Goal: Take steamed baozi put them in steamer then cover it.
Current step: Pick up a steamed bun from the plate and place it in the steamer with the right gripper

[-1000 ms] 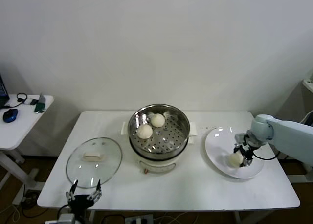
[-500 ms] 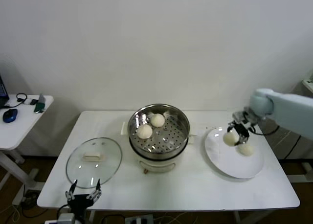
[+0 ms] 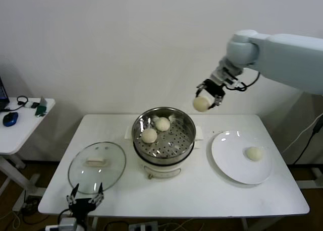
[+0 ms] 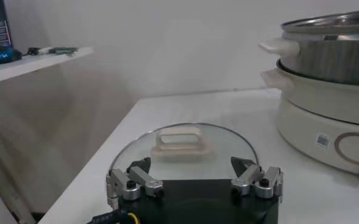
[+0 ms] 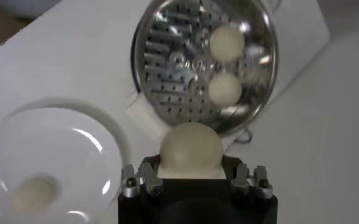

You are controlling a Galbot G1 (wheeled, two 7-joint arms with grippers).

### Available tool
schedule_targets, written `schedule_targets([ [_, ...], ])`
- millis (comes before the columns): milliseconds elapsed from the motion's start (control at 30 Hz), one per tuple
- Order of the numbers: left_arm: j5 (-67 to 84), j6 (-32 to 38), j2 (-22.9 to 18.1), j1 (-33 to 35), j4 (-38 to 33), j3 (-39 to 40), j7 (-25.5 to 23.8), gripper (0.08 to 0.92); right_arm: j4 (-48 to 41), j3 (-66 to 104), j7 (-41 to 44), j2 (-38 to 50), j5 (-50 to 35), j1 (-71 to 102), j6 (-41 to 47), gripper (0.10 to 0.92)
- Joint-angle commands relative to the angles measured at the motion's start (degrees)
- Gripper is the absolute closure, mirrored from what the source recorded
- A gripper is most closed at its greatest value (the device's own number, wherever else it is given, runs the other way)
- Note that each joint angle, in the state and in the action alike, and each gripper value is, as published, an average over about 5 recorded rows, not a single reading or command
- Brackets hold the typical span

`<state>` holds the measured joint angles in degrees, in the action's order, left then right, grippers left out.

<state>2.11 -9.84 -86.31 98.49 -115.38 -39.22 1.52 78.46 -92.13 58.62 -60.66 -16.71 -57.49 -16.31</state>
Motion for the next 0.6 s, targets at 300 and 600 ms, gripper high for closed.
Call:
schedule_targets([
  [300,0.02,-0.03,0.29,0.20,-0.49,-1.01,0.15,0.177,1.34,0.39,-6.74,-15.54,18.30,14.95,-6.92,0.338],
  [600,0.17,0.14,0.29,0.55,-0.75,-1.27,0.22,0.177,-1.13,1.07,-8.47,-15.23,22.10,22.26,-5.34,0.338],
])
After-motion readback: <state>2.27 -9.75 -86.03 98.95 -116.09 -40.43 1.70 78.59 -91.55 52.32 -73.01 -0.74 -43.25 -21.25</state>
